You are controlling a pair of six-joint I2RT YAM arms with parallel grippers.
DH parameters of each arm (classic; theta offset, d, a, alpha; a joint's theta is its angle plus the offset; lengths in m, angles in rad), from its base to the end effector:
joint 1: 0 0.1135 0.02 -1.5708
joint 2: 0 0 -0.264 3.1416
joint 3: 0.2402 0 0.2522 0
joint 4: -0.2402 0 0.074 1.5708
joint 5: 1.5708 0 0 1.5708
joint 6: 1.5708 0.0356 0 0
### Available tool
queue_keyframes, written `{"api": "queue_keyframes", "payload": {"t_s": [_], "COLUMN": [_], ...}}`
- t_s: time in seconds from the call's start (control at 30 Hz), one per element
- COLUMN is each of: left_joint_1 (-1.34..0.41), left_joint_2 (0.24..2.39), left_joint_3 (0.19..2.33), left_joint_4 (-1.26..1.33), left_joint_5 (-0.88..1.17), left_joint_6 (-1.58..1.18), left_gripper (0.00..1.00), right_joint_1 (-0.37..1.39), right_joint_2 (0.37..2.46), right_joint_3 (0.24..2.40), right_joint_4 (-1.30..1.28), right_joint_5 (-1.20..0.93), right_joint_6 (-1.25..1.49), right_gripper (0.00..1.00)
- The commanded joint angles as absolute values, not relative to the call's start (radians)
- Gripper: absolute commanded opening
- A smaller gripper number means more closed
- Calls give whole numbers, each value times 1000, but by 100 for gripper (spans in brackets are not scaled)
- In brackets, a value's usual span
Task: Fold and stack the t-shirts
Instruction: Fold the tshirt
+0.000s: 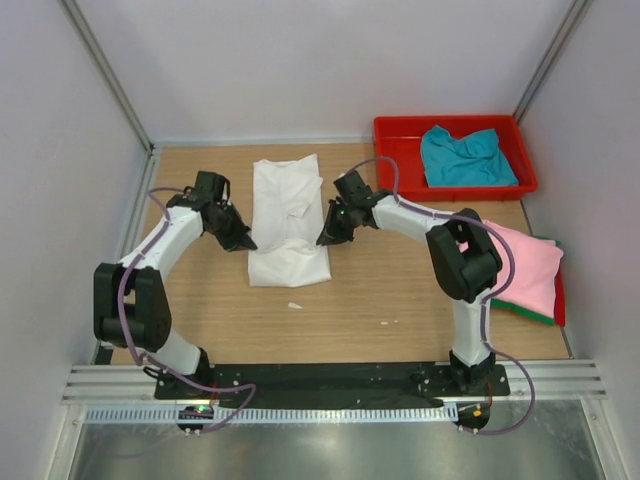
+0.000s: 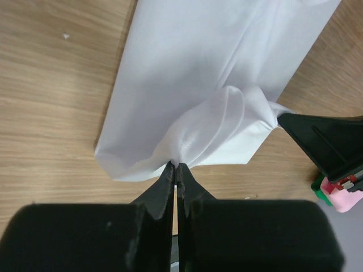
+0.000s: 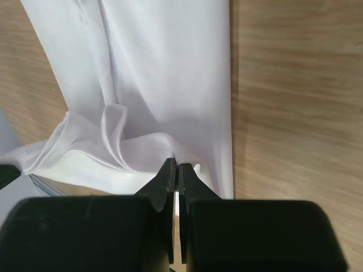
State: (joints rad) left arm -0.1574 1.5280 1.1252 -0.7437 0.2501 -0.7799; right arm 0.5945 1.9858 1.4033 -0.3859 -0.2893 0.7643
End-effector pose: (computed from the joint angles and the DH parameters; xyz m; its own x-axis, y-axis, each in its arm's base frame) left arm 0.2971 -0.0561 0.2376 -0.8175 -0.5601 -0.1341 -0.4534 0.7695 -0.4499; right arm 0.3466 0.2466 0.1813 -0.9569 0.1537 -0.2464 -0.0118 0.8272 0.5618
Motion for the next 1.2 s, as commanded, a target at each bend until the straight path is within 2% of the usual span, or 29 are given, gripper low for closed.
{"api": "queue_keyframes", "payload": {"t_s": [0.0, 0.4, 0.6, 1.17], "left_joint_1": [-130, -103, -100, -84], "left_joint_2": [1581, 1724, 1785, 1772], "left_joint_3": [1209, 1324, 1335, 1414], "left_joint_4": [-701, -649, -635, -658], "left_joint_5": [302, 328, 321, 316], "left_joint_6": [-704, -687, -695, -722], "left_gripper": [0, 0, 0, 0], "right_joint_1": [568, 522, 508, 479], "right_joint_2": [2023, 2117, 2158, 2175], "right_joint_3": [1535, 1739, 1764, 1874], "right_joint_4": [-426, -526, -552, -565], "right_joint_5": [-330, -337, -347, -376], "right_joint_6": [724, 693, 696, 703], "right_gripper": [1, 1, 1, 1]}}
